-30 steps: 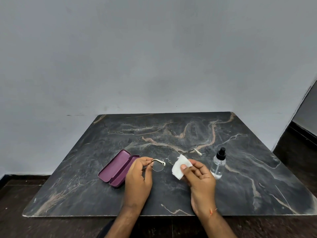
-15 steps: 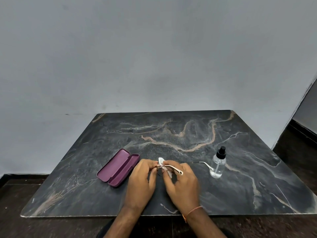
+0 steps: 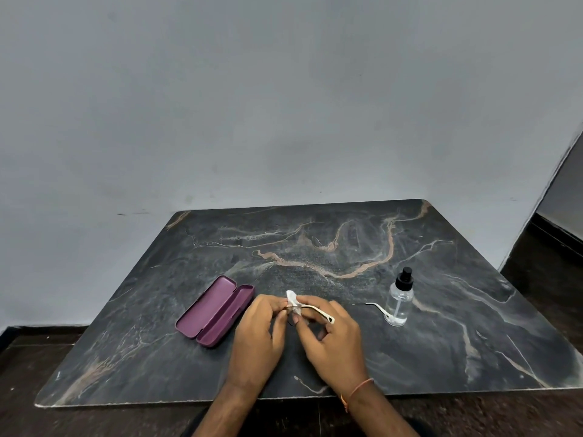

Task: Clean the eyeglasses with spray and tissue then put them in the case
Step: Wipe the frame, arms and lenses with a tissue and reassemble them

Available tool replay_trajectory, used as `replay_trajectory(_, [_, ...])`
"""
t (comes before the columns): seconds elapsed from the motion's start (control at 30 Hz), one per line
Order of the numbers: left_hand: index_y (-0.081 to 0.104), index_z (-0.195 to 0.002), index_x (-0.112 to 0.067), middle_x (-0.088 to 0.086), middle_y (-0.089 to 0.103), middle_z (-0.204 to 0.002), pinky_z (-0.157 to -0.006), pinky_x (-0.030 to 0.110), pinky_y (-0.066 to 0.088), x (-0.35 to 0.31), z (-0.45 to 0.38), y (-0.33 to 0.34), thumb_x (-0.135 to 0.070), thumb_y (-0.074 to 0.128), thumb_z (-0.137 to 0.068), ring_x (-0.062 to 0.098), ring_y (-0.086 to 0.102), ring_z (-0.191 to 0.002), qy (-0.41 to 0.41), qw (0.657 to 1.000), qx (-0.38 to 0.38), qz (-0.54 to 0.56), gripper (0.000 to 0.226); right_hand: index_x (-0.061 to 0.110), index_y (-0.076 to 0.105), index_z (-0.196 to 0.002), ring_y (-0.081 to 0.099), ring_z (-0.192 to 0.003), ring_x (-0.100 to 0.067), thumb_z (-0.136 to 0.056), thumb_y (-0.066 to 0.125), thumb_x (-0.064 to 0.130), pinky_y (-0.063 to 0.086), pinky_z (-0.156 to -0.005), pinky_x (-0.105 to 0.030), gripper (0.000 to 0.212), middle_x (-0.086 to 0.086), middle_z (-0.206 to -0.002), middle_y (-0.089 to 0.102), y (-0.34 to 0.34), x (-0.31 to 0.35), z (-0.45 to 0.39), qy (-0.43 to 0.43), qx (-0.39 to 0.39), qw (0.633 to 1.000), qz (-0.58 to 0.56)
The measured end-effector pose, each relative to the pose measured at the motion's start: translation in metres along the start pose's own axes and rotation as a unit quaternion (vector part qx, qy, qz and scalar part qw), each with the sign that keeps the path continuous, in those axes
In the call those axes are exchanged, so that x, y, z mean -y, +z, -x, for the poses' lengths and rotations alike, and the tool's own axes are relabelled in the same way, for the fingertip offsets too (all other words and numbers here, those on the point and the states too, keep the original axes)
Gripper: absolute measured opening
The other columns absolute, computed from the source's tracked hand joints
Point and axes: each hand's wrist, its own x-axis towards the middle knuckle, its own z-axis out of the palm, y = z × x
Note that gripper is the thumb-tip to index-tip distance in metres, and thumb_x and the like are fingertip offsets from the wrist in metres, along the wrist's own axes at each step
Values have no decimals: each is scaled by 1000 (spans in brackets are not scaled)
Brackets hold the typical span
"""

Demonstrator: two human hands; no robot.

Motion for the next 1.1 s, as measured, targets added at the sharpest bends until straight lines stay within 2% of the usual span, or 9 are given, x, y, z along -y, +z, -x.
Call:
replay_trajectory(0.07, [70, -104, -22, -19, 68, -105, -86, 22, 54, -1, 1, 0, -3, 70, -101, 4, 68, -101, -2, 1000, -1, 2, 19, 40, 75, -116, 71, -92, -1, -88, 83, 31, 56, -81, -19, 30, 15, -99, 73, 0, -1, 0, 9, -9, 1000, -19])
replay_trajectory(0.2, [71, -105, -19, -19, 68, -106, -86, 23, 55, -1, 1, 1, -2, 70, -100, 2, 68, -103, -5, 1000, -7, 4, 18, 40, 75, -114, 69, -97, 12, -85, 86, 12, 48, -83, -3, 42, 16, -101, 71, -1, 0, -2, 32, -45, 998, -35])
replay_trajectory(0.27, [71, -104, -19, -19, 68, -106, -85, 23, 55, -1, 1, 1, -3, 71, -100, 2, 67, -102, 0, 1000, 0, 4, 17, 42, 72, -117, 70, -101, 10, -85, 85, 9, 51, -88, -7, 48, 20, -105, 72, -1, -1, -3, 36, -32, 997, -59])
replay_trajectory(0.43, [70, -104, -23, -22, 67, -103, -85, 17, 52, -4, 0, -1, -2, 71, -100, 2, 67, -100, -12, 1000, 0, 12, 22, 40, 75, -116, 75, -95, -7, -86, 87, 27, 56, -78, -20, 35, 15, -106, 76, 0, -1, -1, 46, 1, 995, -84])
replay_trajectory(0.53, [71, -106, -22, -21, 68, -105, -86, 15, 51, -3, 0, -1, -3, 69, -101, 3, 68, -101, -21, 999, -17, 19, 21, 38, 76, -113, 75, -97, 1, -85, 88, 26, 58, -83, -19, 33, 13, -104, 76, 0, 0, 0, 45, -8, 995, -84])
replay_trajectory(0.67, [70, -106, -21, -19, 68, -105, -86, 20, 54, -2, 1, 0, -5, 70, -101, 4, 68, -102, -25, 999, -17, 21, 18, 38, 74, -120, 67, -100, 15, -87, 86, 22, 47, -85, -2, 39, 17, -107, 70, -1, 0, -2, 46, -37, 997, -42])
replay_trajectory(0.83, [70, -105, -22, -19, 68, -104, -85, 16, 51, -2, 0, 0, -1, 71, -99, 5, 69, -101, -31, 999, -21, 21, 22, 45, 72, -121, 72, -96, 1, -87, 85, 36, 57, -83, -18, 37, 17, -102, 75, -1, 1, 1, 19, 6, 999, -37])
replay_trajectory(0.93, [70, -104, -21, -19, 68, -104, -87, 15, 50, -1, 0, 0, 1, 71, -98, 2, 67, -102, -37, 999, -29, 18, 22, 44, 72, -117, 73, -92, 0, -86, 83, 41, 59, -82, -23, 33, 16, -99, 74, 1, -1, 2, 19, -14, 999, -24])
replay_trajectory(1.1, [68, -102, -20, -18, 67, -105, -86, 22, 53, 2, 0, 2, -4, 70, -100, 3, 67, -102, -36, 999, -25, 10, 17, 48, 66, -130, 68, -83, 1, -91, 78, 49, 55, -75, -17, 41, 16, -95, 70, 5, -7, 2, 28, -44, 997, 50])
